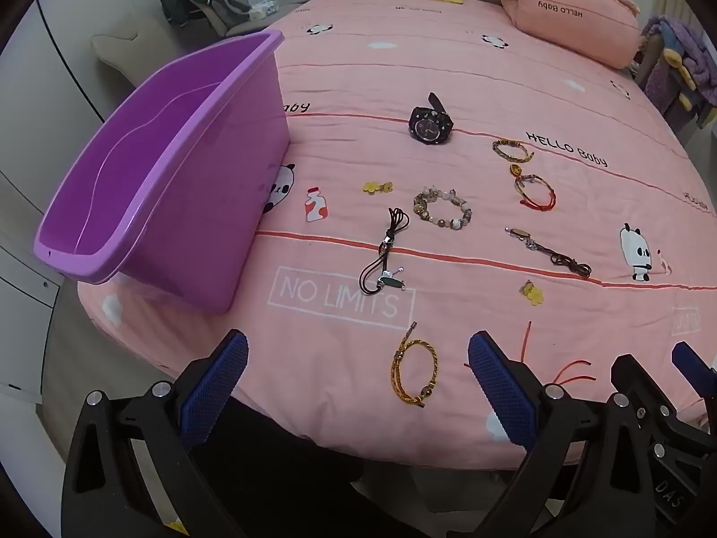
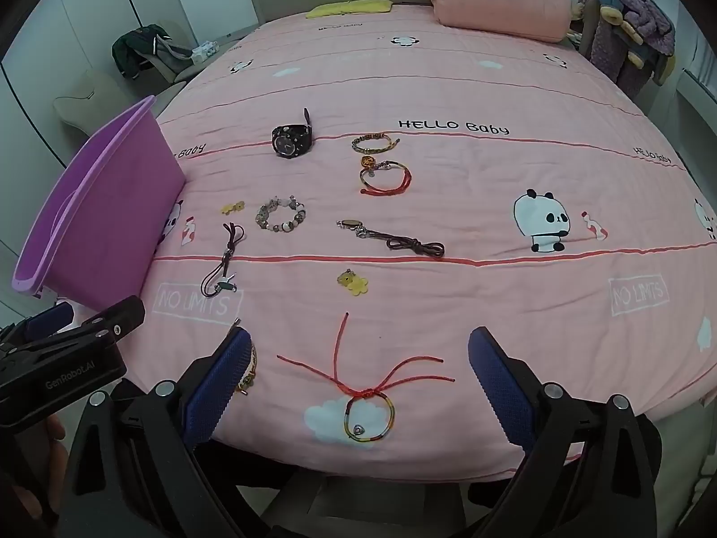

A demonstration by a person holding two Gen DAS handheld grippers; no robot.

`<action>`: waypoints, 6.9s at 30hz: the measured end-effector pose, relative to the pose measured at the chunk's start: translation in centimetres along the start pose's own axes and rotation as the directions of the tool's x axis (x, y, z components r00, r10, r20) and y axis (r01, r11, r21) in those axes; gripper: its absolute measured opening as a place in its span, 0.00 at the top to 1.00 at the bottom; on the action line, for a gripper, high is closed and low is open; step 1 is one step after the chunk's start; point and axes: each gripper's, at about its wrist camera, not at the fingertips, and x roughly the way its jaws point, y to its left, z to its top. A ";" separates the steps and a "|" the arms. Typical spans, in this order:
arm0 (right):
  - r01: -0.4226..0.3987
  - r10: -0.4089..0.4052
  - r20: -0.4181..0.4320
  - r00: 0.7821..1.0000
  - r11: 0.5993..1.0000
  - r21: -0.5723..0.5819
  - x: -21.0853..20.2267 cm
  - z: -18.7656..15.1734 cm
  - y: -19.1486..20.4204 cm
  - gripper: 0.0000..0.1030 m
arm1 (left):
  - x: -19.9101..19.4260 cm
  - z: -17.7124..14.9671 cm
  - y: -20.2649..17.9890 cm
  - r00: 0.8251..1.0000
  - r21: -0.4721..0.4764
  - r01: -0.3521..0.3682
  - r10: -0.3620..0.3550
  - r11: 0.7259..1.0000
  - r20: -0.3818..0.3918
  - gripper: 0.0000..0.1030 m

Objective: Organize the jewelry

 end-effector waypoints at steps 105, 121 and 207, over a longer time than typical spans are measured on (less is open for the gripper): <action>-0.005 0.014 -0.184 0.983 0.999 0.049 6.4 -3.9 -3.6 0.10 | 6.6 -3.5 1.6 0.997 0.051 0.058 -0.056 0.997 -0.048 0.06; 0.049 -0.044 -0.291 0.956 0.999 0.012 11.0 -6.1 -4.1 0.10 | 11.4 -5.1 0.0 0.989 0.117 0.118 -0.106 0.986 -0.104 0.06; -0.311 0.349 0.100 0.932 0.908 -0.280 -1.1 11.7 16.6 0.97 | -2.1 7.7 16.3 0.954 -0.041 0.145 -0.129 0.989 0.272 0.94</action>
